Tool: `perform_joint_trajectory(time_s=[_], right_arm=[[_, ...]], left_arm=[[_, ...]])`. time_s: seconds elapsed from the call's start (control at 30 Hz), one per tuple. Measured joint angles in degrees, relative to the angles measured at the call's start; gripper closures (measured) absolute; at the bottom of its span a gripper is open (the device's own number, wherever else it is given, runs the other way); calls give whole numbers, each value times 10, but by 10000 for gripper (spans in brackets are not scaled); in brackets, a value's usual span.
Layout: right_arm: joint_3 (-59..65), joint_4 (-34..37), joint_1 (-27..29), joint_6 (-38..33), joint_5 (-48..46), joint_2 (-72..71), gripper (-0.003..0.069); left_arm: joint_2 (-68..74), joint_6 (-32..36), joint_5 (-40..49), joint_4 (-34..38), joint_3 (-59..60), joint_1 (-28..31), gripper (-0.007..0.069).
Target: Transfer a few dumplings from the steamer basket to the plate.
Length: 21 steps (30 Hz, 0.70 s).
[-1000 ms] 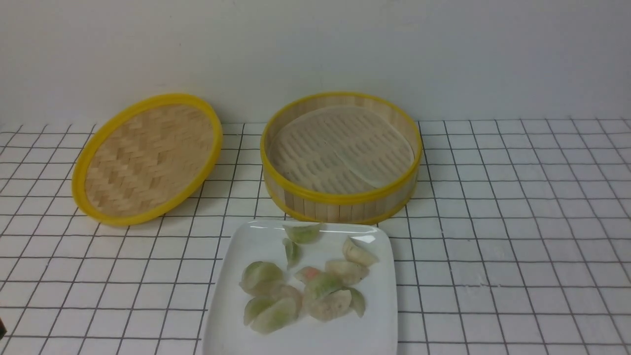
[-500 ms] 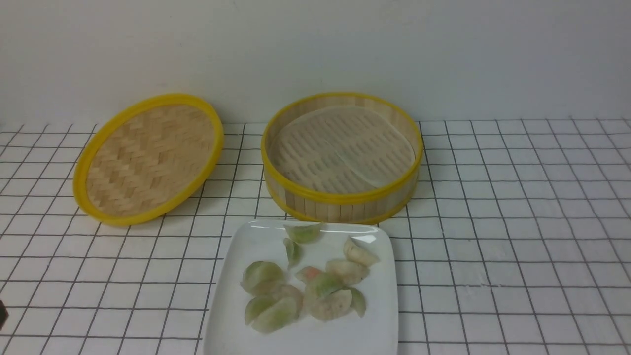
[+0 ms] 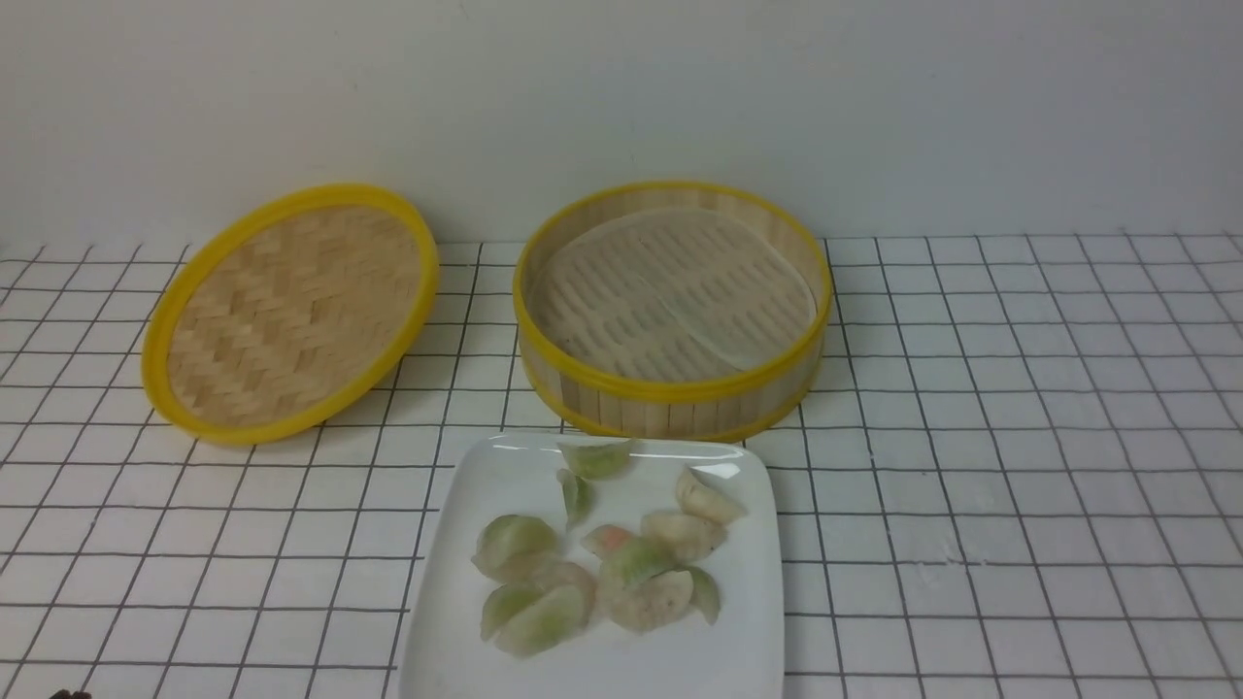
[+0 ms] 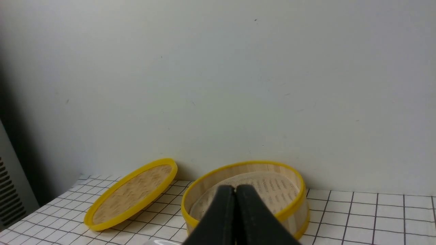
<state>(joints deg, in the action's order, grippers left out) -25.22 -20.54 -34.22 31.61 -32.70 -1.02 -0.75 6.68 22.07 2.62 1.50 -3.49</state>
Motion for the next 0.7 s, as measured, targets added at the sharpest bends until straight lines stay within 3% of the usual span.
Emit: perform_joint_trajectory(time_s=[0.6, 0.7], right_arm=[[0, 2, 0, -1, 0, 0, 669], [0, 56, -1, -46, 0, 0, 669]], left_arm=[[0, 0, 0, 0, 0, 0, 631], [0, 0, 0, 0, 0, 0, 631]])
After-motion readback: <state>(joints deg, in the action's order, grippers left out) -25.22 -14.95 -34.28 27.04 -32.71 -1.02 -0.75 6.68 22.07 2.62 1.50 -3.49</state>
